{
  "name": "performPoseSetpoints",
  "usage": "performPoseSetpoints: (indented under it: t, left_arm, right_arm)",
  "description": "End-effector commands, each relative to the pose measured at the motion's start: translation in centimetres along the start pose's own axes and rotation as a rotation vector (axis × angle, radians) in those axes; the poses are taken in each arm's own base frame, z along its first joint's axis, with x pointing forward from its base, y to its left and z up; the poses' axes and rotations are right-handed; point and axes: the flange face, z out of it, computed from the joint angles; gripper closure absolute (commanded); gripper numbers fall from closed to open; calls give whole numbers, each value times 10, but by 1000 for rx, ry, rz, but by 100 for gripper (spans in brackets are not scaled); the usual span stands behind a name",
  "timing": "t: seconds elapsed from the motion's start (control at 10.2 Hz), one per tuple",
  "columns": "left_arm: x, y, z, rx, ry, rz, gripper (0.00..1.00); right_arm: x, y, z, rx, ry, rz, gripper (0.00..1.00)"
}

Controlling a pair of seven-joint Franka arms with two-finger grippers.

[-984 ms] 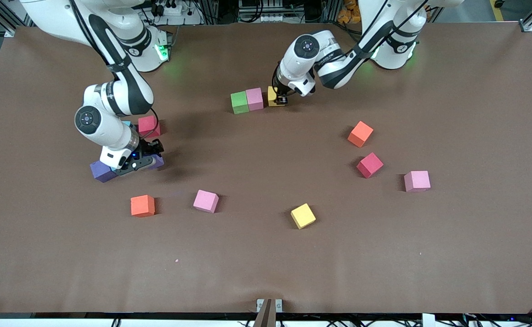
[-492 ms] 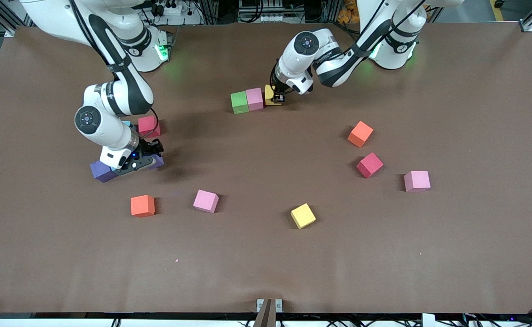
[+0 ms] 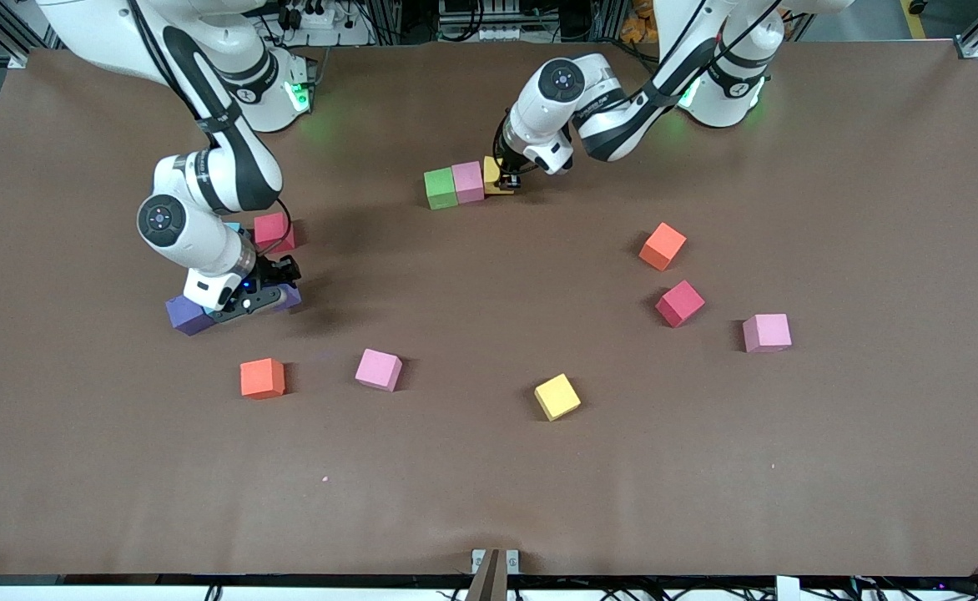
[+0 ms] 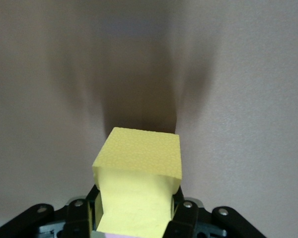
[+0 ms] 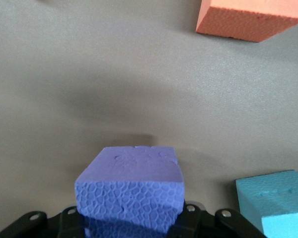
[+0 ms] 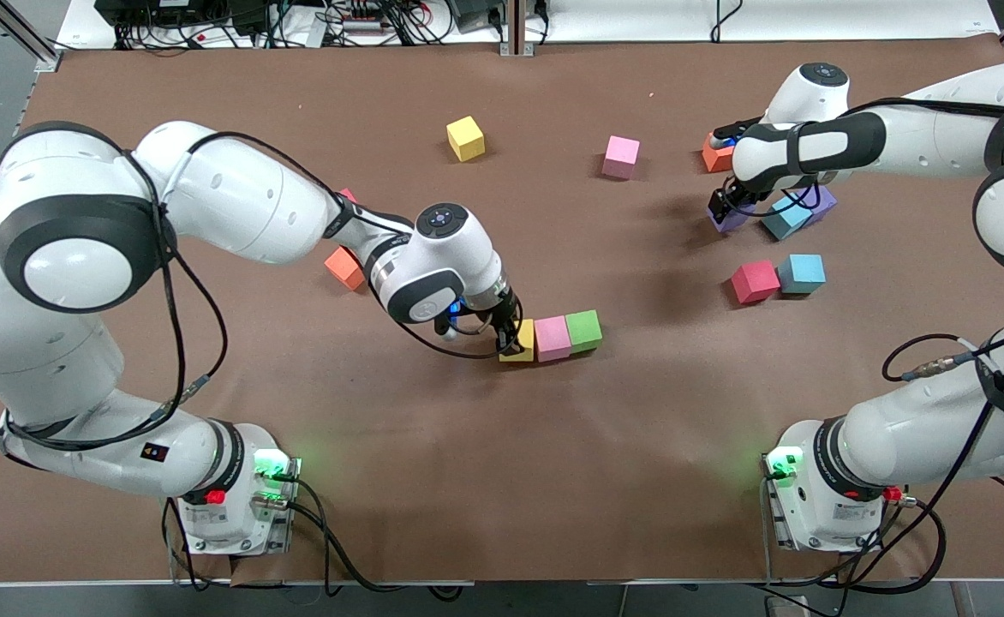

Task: Form number 2 with 11 blocks
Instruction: 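Place the yellow cube beside the pink cube with the left gripper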

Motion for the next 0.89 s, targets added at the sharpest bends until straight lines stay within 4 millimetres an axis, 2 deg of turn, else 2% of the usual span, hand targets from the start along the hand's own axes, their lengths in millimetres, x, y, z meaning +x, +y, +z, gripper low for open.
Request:
performPoseSetpoints:
  t: [0.0, 0.1, 0.2, 0.3, 0.39, 0.49, 0.79]
  left_arm:
    - [-6, 7, 13, -15, 3, -32, 100]
    - [-5, 10, 16, -23, 11, -32, 89]
    - [-7, 9, 15, -27, 9, -10, 40]
    - [-10, 6, 15, -34, 12, 18, 0]
    - [-16, -11, 18, -30, 22, 53, 0]
    - [-18, -16, 15, -37, 28, 67, 0]
    - [-21, -11, -10, -72, 72, 69, 0]
  right_arm:
    - [-2, 3, -2, -5, -3, -9, 64]
    - [-2, 2, -2, -5, -3, -11, 64]
    - [-2, 3, -1, -5, -3, -9, 64]
    - [-2, 2, -1, -5, -1, -10, 64]
    - [-2, 2, -1, -5, -3, -10, 64]
    - [-2, 2, -1, -5, -3, -10, 64]
    - [-1, 1, -3, -5, 0, -8, 64]
